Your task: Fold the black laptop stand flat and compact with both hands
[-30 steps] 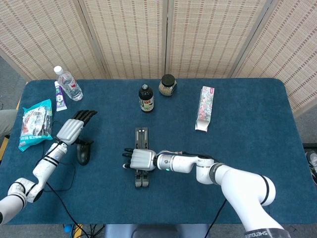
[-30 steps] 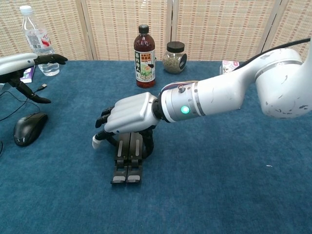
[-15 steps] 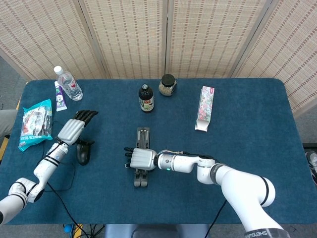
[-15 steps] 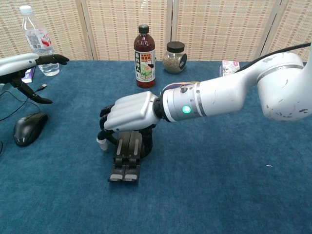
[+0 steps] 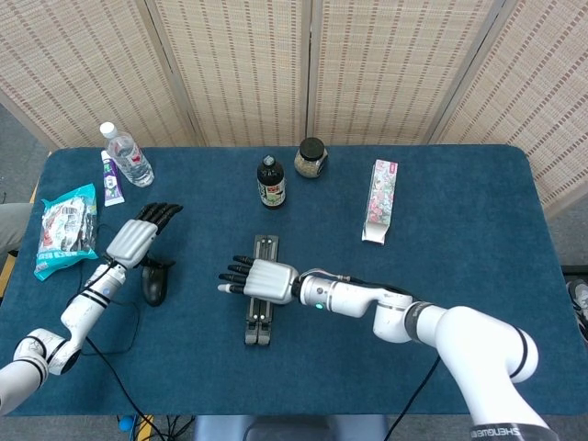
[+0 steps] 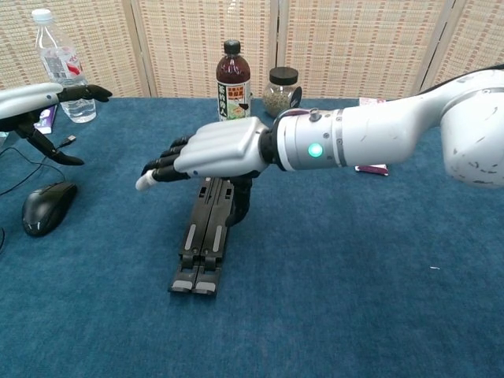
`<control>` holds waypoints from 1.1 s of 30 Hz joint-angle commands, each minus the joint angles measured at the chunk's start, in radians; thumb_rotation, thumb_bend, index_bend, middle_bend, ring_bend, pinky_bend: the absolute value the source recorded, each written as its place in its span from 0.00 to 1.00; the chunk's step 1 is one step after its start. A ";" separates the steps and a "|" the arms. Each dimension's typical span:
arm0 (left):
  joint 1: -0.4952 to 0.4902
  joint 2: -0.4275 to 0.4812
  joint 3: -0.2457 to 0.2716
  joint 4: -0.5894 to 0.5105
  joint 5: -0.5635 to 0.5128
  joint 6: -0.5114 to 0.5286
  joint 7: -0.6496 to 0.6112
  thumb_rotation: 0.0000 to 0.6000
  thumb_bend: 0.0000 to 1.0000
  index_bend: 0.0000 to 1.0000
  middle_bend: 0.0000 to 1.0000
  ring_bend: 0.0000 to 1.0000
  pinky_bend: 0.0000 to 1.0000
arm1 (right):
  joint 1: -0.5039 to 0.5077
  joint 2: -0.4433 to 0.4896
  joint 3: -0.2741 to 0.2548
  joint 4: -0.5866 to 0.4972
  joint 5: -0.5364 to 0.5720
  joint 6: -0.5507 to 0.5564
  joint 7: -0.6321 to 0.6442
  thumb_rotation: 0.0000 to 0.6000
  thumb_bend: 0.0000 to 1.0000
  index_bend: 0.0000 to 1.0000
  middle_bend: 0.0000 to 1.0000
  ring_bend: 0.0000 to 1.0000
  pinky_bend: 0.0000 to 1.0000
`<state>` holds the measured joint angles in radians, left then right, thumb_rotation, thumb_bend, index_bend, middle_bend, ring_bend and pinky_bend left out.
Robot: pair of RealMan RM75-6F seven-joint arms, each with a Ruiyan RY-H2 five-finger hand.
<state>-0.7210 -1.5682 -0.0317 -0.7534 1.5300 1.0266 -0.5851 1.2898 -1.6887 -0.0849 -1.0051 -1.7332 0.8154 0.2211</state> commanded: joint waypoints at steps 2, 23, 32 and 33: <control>0.010 0.029 -0.009 -0.048 -0.007 0.023 0.049 1.00 0.12 0.02 0.06 0.00 0.01 | -0.113 0.133 0.063 -0.167 0.120 0.072 -0.153 1.00 0.10 0.00 0.00 0.00 0.00; 0.224 0.303 -0.003 -0.488 -0.107 0.191 0.353 1.00 0.12 0.02 0.06 0.00 0.01 | -0.746 0.590 0.001 -0.755 0.413 0.585 -0.472 1.00 0.11 0.00 0.00 0.00 0.00; 0.376 0.395 0.039 -0.643 -0.128 0.319 0.459 1.00 0.12 0.02 0.06 0.00 0.01 | -0.935 0.644 -0.035 -0.751 0.386 0.716 -0.418 1.00 0.11 0.00 0.00 0.00 0.00; 0.391 0.396 0.040 -0.651 -0.129 0.336 0.462 1.00 0.12 0.02 0.06 0.00 0.01 | -0.951 0.646 -0.038 -0.751 0.382 0.728 -0.419 1.00 0.11 0.00 0.00 0.00 0.00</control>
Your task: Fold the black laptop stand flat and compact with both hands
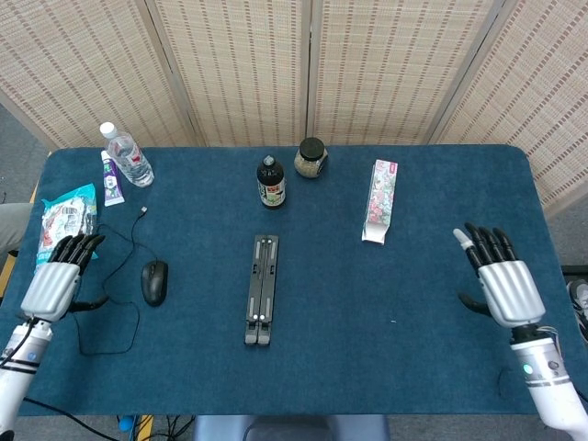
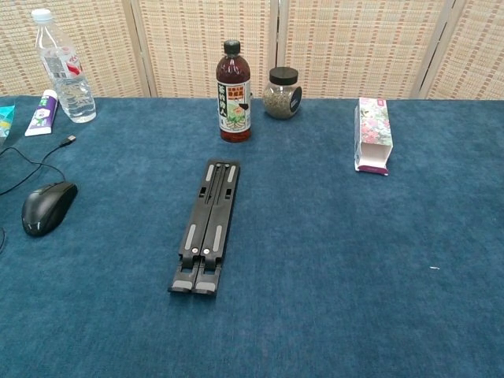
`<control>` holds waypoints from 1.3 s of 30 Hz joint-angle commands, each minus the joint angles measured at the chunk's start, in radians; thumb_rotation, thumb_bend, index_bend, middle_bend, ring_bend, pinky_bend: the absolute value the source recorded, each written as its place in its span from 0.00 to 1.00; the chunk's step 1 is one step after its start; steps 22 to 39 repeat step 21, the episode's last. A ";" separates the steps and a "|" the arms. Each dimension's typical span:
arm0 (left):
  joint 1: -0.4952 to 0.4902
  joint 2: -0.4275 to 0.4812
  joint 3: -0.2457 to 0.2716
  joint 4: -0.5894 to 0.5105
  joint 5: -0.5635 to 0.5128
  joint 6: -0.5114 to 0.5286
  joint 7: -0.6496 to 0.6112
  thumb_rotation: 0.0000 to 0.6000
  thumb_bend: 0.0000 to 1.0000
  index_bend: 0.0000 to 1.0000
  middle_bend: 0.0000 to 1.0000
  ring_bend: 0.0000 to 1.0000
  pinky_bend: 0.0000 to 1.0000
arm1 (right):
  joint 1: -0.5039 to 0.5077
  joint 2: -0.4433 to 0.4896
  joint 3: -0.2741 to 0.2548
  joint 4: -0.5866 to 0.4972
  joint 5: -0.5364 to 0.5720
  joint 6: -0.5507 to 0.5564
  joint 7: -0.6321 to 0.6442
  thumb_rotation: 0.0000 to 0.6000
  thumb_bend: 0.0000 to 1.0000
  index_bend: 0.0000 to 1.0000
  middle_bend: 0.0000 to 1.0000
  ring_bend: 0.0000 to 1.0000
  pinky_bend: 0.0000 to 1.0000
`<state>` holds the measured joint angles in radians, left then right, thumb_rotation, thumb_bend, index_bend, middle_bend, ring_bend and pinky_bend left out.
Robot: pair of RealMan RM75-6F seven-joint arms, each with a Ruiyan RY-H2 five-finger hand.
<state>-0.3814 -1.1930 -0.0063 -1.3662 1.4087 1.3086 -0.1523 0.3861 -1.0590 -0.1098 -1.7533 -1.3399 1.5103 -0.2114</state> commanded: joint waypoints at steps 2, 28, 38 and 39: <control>0.084 0.024 0.021 -0.053 -0.007 0.086 0.034 1.00 0.12 0.02 0.06 0.00 0.01 | -0.087 0.016 -0.015 0.001 -0.019 0.066 0.014 1.00 0.11 0.00 0.00 0.00 0.00; 0.228 0.060 0.039 -0.161 0.053 0.218 0.111 1.00 0.12 0.04 0.06 0.00 0.01 | -0.281 0.002 0.022 -0.004 -0.043 0.146 0.033 1.00 0.11 0.00 0.00 0.00 0.00; 0.228 0.060 0.039 -0.161 0.053 0.218 0.111 1.00 0.12 0.04 0.06 0.00 0.01 | -0.281 0.002 0.022 -0.004 -0.043 0.146 0.033 1.00 0.11 0.00 0.00 0.00 0.00; 0.228 0.060 0.039 -0.161 0.053 0.218 0.111 1.00 0.12 0.04 0.06 0.00 0.01 | -0.281 0.002 0.022 -0.004 -0.043 0.146 0.033 1.00 0.11 0.00 0.00 0.00 0.00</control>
